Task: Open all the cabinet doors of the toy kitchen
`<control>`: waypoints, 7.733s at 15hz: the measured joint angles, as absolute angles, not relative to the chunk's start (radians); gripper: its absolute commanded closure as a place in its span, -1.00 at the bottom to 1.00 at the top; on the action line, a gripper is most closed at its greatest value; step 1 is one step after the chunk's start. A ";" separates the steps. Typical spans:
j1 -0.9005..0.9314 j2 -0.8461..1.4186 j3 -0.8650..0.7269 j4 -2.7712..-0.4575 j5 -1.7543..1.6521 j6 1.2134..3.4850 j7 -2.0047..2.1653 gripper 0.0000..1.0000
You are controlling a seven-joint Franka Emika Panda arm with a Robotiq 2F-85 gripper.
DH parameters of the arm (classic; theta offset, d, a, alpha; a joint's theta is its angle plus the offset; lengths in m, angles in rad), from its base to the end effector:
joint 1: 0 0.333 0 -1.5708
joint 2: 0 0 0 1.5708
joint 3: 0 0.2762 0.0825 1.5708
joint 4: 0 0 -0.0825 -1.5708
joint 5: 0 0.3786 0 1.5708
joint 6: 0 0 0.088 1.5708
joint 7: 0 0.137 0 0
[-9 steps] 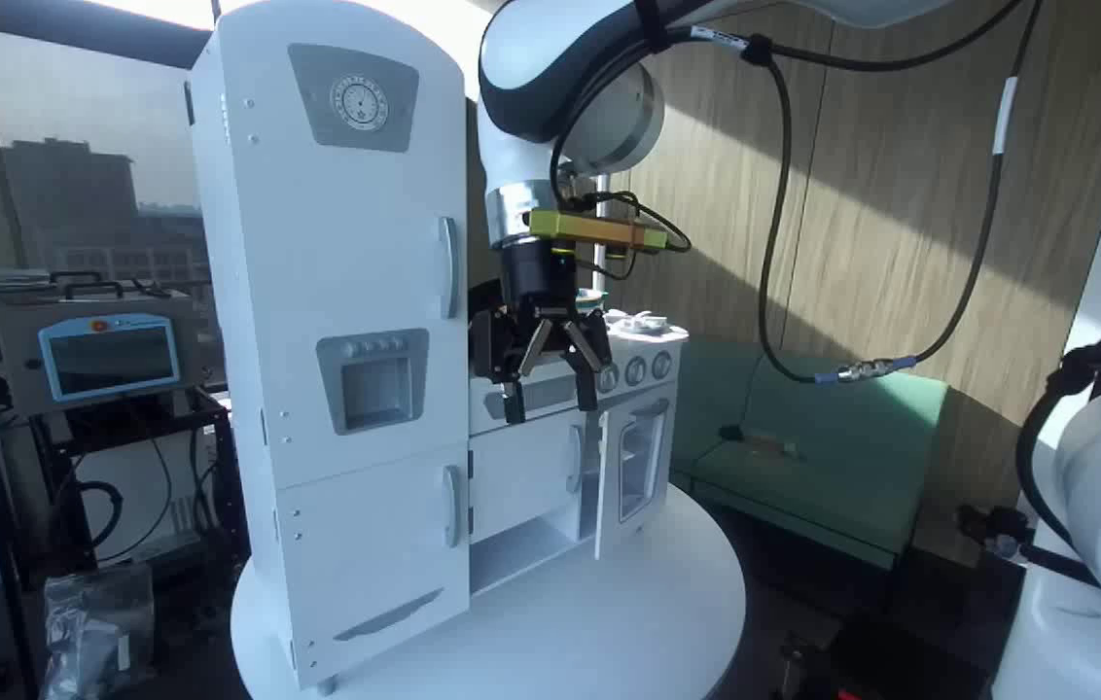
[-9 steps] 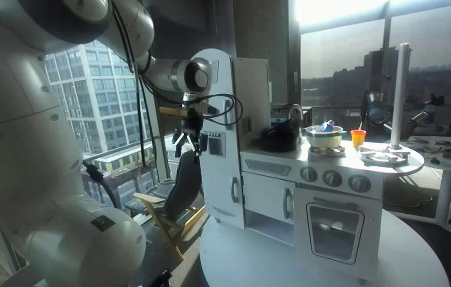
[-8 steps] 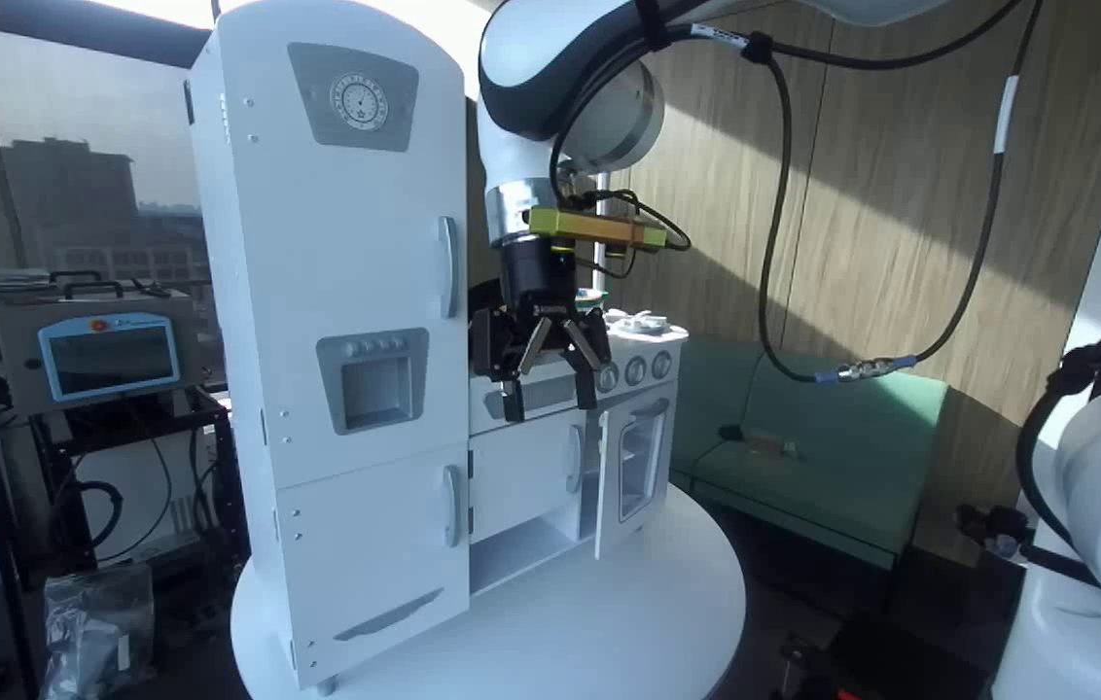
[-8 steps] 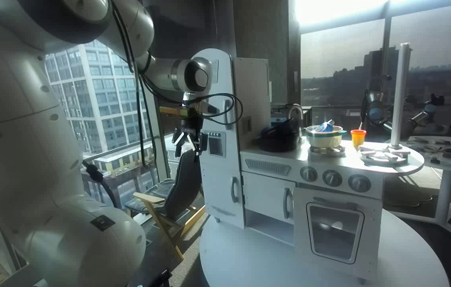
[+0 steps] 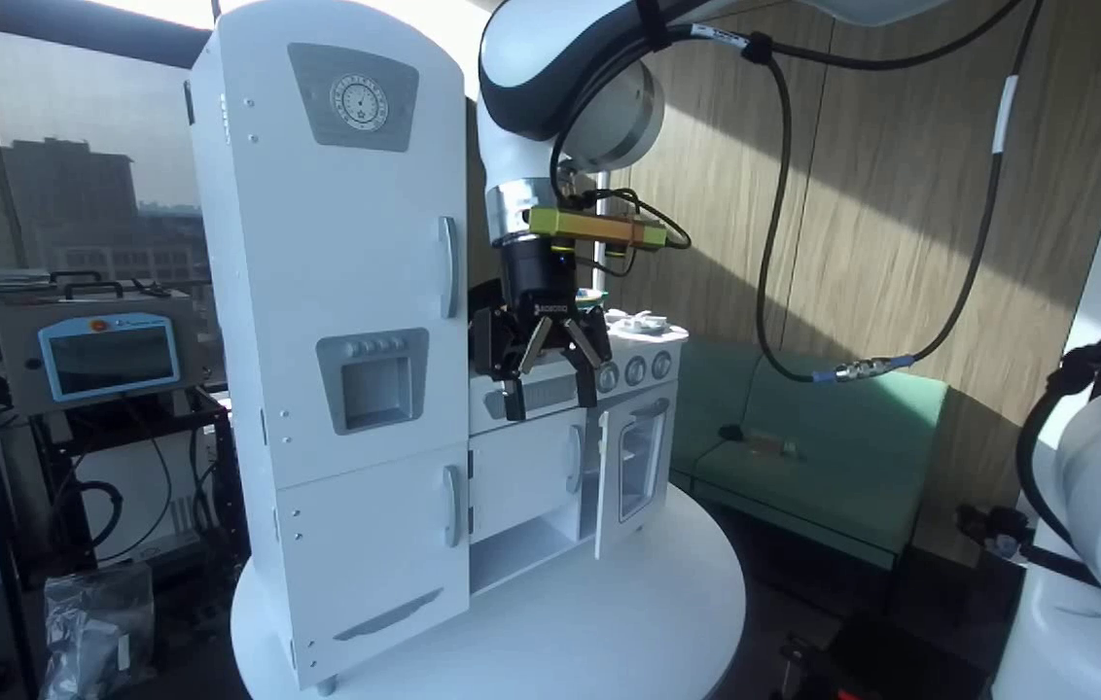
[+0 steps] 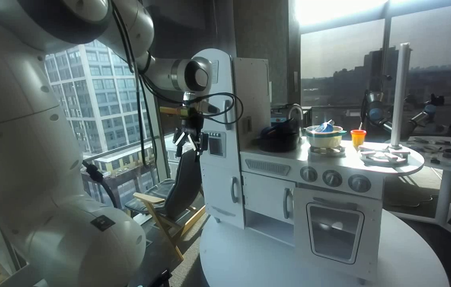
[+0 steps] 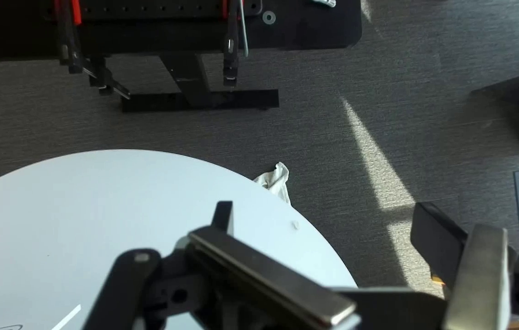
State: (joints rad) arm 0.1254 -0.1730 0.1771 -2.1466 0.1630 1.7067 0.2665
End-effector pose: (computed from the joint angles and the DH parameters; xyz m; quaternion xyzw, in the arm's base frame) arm 0.4367 0.1579 0.3910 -0.9890 0.0073 0.1460 0.0236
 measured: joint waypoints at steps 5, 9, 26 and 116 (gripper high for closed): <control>0.089 -0.215 0.151 -2.164 -0.015 1.804 0.315 -1.00; 0.059 -0.288 0.124 -2.163 -0.134 1.909 0.296 -1.00; 0.083 -0.213 0.019 -2.093 -0.076 2.675 -0.311 -1.00; 0.031 -0.190 0.301 -2.756 -0.223 2.938 0.280 -1.00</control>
